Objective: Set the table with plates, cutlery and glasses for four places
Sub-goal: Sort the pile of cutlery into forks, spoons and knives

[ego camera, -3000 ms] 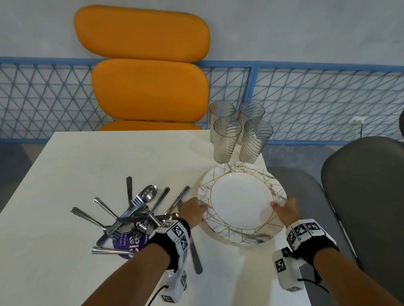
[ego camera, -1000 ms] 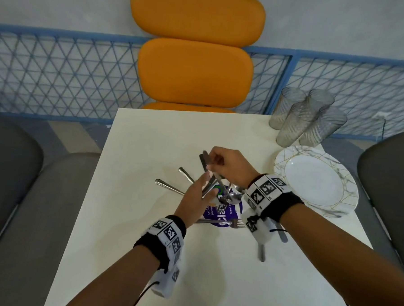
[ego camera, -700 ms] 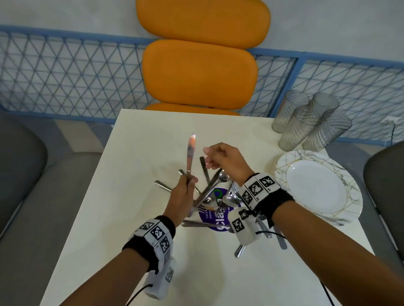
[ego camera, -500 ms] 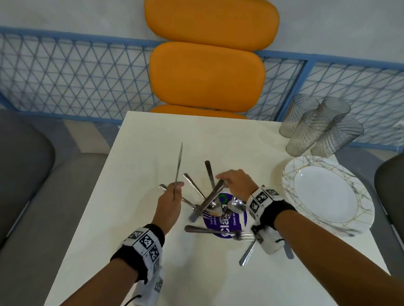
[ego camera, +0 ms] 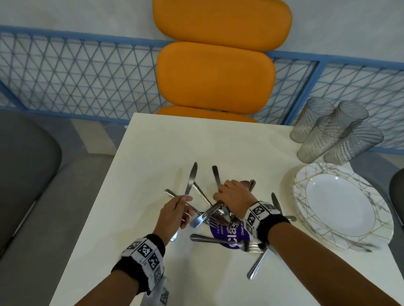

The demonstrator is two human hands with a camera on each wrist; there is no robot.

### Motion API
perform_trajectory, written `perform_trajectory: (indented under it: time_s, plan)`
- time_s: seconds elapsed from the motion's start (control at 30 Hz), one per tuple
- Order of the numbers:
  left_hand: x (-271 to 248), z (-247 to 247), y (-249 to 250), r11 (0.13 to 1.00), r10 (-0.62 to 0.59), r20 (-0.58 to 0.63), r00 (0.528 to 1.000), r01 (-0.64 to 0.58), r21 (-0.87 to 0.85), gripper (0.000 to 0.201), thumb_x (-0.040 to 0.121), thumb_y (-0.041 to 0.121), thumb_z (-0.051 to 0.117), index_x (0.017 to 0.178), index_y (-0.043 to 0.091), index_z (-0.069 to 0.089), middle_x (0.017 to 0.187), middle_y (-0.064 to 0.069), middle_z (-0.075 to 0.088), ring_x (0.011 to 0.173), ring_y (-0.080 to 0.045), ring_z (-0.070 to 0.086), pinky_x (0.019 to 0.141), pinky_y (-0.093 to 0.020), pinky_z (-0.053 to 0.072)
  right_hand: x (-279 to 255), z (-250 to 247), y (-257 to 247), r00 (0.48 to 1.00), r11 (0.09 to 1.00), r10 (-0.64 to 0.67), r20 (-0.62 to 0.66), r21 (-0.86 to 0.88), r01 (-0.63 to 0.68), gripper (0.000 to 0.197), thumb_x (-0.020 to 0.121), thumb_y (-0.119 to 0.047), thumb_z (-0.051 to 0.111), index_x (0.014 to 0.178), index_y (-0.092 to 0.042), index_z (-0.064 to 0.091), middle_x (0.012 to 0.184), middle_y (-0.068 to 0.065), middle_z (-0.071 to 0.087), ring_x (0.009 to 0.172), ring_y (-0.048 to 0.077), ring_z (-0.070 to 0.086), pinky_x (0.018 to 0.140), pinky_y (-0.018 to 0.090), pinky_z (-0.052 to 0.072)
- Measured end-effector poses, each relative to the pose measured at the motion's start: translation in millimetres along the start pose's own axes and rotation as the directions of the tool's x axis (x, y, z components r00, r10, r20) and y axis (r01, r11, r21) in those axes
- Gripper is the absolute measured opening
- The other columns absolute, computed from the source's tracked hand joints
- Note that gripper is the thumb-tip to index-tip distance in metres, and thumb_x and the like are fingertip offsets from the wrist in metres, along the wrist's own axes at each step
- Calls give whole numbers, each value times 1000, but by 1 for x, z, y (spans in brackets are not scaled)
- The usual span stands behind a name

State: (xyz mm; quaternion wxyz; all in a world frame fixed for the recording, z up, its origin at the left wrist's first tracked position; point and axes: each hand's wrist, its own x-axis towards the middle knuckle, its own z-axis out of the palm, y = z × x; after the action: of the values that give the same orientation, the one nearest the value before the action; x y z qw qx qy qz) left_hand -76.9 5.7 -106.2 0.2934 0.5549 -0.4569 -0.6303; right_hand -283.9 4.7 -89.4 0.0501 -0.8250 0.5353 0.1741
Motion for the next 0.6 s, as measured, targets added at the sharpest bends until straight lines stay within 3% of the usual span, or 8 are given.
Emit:
perform_trajectory:
  time_s: [0.13, 0.23, 0.37, 0.47, 0.53, 0.6]
  plan:
    - [0, 0, 0, 999, -21, 13, 1000, 22, -46, 26, 100, 21, 40, 101, 7, 62, 61, -4, 62, 46, -12, 48, 42, -22, 34, -3, 0, -4, 999, 999, -43, -2, 14, 43, 26, 88, -8, 51, 114, -11, 54, 120, 8, 52, 114, 27, 43, 96, 36, 35]
    - [-3, -1, 4, 999, -15, 25, 1000, 16, -34, 26, 100, 21, 40, 101, 8, 62, 65, -6, 61, 48, -12, 49, 42, -21, 36, -2, -4, -3, 998, 999, -28, -50, 26, 30, 14, 84, -7, 59, 97, -13, 59, 104, 6, 60, 102, 25, 51, 87, 33, 41]
    - [-6, 0, 5, 1000, -5, 24, 1000, 5, 8, 25, 100, 22, 40, 101, 8, 62, 67, -4, 62, 51, -12, 50, 43, -20, 37, -3, -13, -5, 993, 996, -44, 110, 87, 34, 15, 88, -2, 47, 99, -8, 55, 104, 12, 61, 100, 27, 52, 88, 32, 38]
    - [-8, 2, 5, 999, -14, 24, 1000, 12, 47, 24, 100, 20, 41, 100, 9, 62, 69, -3, 62, 51, -11, 49, 41, -18, 36, -8, -17, -6, 993, 978, -14, 115, 209, -10, 14, 89, -4, 49, 99, -8, 57, 98, 9, 52, 86, 23, 48, 74, 29, 38]
    - [-9, 4, 5, 998, -36, 27, 999, 35, 55, 23, 99, 18, 41, 99, 8, 62, 69, -3, 61, 51, -11, 48, 41, -18, 34, -13, -20, -5, 989, 948, 18, 147, 312, -63, 13, 86, -4, 52, 93, -12, 59, 92, 3, 41, 81, 20, 46, 71, 27, 38]
    - [-11, 7, 4, 995, -80, 27, 996, 78, 56, 23, 98, 14, 41, 96, 7, 62, 68, -3, 61, 51, -12, 46, 42, -18, 32, -17, -24, -3, 987, 913, 46, 155, 393, -104, 19, 83, -1, 53, 83, -19, 58, 87, -1, 43, 79, 21, 51, 71, 28, 43]
